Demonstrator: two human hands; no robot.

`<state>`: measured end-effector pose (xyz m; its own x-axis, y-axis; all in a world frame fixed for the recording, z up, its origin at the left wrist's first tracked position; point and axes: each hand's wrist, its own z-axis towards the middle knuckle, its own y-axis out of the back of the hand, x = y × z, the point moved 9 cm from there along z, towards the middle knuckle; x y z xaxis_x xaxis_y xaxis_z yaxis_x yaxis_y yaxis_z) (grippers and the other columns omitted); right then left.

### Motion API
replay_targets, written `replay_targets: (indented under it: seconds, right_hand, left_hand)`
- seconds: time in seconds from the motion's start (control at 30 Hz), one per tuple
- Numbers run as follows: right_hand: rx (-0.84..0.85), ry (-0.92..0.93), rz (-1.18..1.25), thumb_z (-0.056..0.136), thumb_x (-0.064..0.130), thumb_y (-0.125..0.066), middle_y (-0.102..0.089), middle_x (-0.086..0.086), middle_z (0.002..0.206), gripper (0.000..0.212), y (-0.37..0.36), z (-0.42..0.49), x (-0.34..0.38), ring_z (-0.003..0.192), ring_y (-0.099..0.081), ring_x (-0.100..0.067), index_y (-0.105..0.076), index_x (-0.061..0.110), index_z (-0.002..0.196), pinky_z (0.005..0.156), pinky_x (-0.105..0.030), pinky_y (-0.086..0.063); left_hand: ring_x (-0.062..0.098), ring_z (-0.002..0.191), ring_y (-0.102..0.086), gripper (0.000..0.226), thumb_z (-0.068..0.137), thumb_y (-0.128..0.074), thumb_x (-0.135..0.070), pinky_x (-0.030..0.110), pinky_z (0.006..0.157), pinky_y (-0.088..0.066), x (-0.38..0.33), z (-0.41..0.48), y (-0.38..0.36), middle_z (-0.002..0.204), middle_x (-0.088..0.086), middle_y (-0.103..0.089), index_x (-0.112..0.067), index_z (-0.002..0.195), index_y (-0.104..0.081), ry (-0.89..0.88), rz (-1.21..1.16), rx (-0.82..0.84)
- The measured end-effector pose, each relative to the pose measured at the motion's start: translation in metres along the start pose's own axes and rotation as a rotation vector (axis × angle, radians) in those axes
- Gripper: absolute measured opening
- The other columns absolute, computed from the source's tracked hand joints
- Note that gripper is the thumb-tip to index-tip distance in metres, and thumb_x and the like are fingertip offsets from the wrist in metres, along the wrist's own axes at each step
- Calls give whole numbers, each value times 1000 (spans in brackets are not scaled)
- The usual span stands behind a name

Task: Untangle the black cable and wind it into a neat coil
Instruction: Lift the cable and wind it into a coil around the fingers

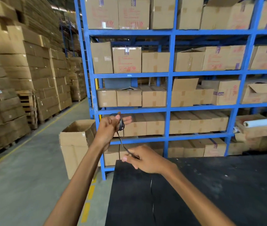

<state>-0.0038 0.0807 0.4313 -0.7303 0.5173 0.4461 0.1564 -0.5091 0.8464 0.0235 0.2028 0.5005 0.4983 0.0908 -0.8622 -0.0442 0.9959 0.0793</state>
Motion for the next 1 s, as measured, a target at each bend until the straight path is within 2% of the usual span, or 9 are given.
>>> replay_targets:
  seconds: [0.1, 0.17, 0.27, 0.33, 0.43, 0.57, 0.67, 0.8, 1.0]
  right_hand:
    - [-9, 2, -137, 102, 37, -56, -66, 1, 69, 28, 30, -4, 10, 63, -58, -10, -69, 23, 82, 74, -39, -52]
    - [-87, 18, -197, 101, 33, -59, -66, 8, 68, 22, 64, -5, 17, 59, -54, -4, -75, 25, 88, 64, -33, -47]
    - [-250, 75, -272, 99, 36, -64, -60, 17, 64, 15, 116, 0, 25, 60, -54, 1, -76, 29, 92, 54, -25, -37]
    - [-330, 113, -254, 96, 38, -68, -64, 21, 69, 11, 141, 8, 26, 66, -59, 5, -76, 30, 94, 58, -21, -36]
    - [-401, 136, -168, 92, 40, -73, -75, 13, 88, 13, 164, 24, 16, 84, -65, -3, -77, 27, 93, 70, -30, -51]
    - [-391, 118, -77, 96, 42, -68, -74, 7, 81, 22, 153, 42, -9, 74, -64, 1, -77, 23, 89, 69, -28, -50]
    - [-350, 46, 88, 103, 43, -54, -60, -9, 61, 37, 108, 43, -27, 51, -42, -7, -77, 22, 83, 56, -30, -36]
    - [-229, -22, 274, 108, 38, -46, -44, 9, 49, 41, 41, 30, -24, 48, -37, -14, -75, 26, 80, 53, -33, -36]
    - [-11, 79, 84, 102, 38, -59, -49, 9, 51, 34, 8, 7, 26, 47, -43, -4, -75, 13, 86, 52, -17, -33]
  left_hand:
    - [-7, 102, -70, 55, 109, -36, -12, 26, 103, -46, 18, -8, 8, 88, -6, -82, 2, 66, -67, 74, 104, 26]
    - [-15, 106, -65, 61, 110, -36, -15, 28, 105, -49, 22, -14, 6, 85, -14, -81, -17, 64, -77, 88, 158, 86]
    - [11, 107, -69, 53, 111, -32, -26, 46, 116, -39, 20, -24, -16, 80, 7, -79, -6, 95, -79, 101, 203, 229]
    - [25, 95, -70, 58, 111, -29, -30, 47, 111, -42, 13, -30, -35, 70, 17, -69, 2, 94, -74, 119, 129, 299]
    - [10, 74, -67, 67, 110, -26, -34, 32, 94, -50, 3, -40, -57, 59, 15, -55, 22, 107, -63, 144, -37, 405]
    - [27, 63, -34, 48, 109, -35, -31, 27, 78, -54, -12, -48, -71, 59, 2, -46, -3, 123, -70, 143, -216, 501]
    - [14, 54, -42, 43, 108, -37, -27, 29, 74, -51, -27, -32, -52, 59, -2, -47, -9, 111, -76, 56, -399, 356]
    - [10, 49, -48, 42, 110, -31, -23, 28, 72, -56, -26, -1, -7, 59, -5, -49, 4, 128, -57, 20, -572, 62]
    - [14, 53, -49, 40, 111, -30, -21, 29, 73, -53, -3, 13, 36, 67, -2, -52, -2, 91, -59, -15, -267, -238]
